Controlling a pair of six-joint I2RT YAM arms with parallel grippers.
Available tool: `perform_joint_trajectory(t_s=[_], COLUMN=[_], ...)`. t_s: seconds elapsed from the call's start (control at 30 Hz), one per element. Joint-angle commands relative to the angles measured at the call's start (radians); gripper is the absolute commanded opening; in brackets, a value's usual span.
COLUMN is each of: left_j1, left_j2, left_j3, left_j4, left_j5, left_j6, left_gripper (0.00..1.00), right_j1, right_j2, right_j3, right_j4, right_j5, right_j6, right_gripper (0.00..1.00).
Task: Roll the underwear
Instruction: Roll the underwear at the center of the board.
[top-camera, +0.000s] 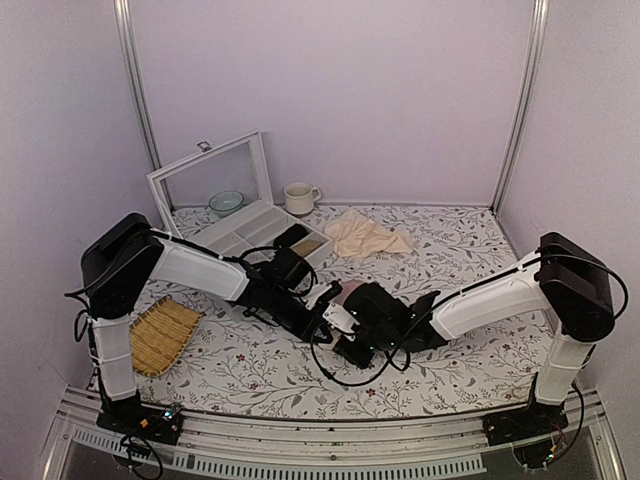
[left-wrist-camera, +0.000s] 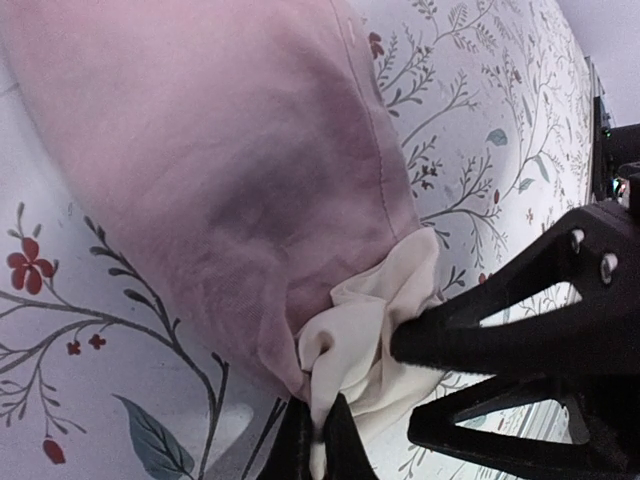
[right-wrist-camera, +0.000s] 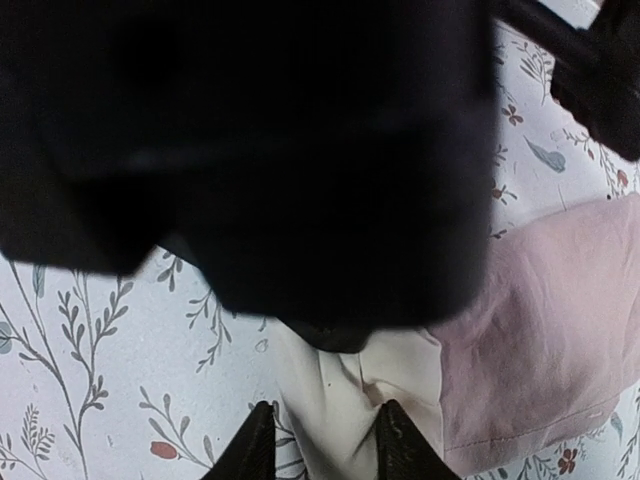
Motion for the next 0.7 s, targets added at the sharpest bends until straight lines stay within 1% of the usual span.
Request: perform_joint_trajectory(t_s=[0.0, 0.07, 0.13, 0.3, 0.5, 0.67], left_j1=[-0.011, -0.011, -0.011, -0.011, -0.011, -0.012], left_j2=[0.036, 0.038, 0.04, 0.042, 0.045, 0.047], left_j3=[-0.011, -0.011, -0.011, -0.011, -0.011, -0.011], left_j4=[-0.066, -0.066, -0.066, -0.066, -0.065, -0.066], left_j5=[-0.021, -0.02, -0.017, -0.013, -0.012, -0.011], left_j6=[0.007, 0.006, 0.006, 0.007, 0.007, 0.009], left_gripper=[0.0, 0.0, 0.0, 0.0, 0.0, 0.0], right_j1=[0.005, 0.004, 0.004, 0.006, 0.009, 0.012], right_j2=[0.078, 0.078, 0.084, 0.1, 0.111, 0.117], right_j3=[0.016, 0.013, 0.011, 0.005, -0.014, -0.028], right_j4=[-0.013, -0.016, -0.024, -0.045, -0.063, -0.078], right_j5=[0.003, 0.001, -0.001, -0.013, -0.002, 0.009], right_j6=[0.003, 0.009, 0.013, 0.031, 0.043, 0.087], right_gripper=[0.29, 0.26, 0.26, 0.32, 0.33, 0.32])
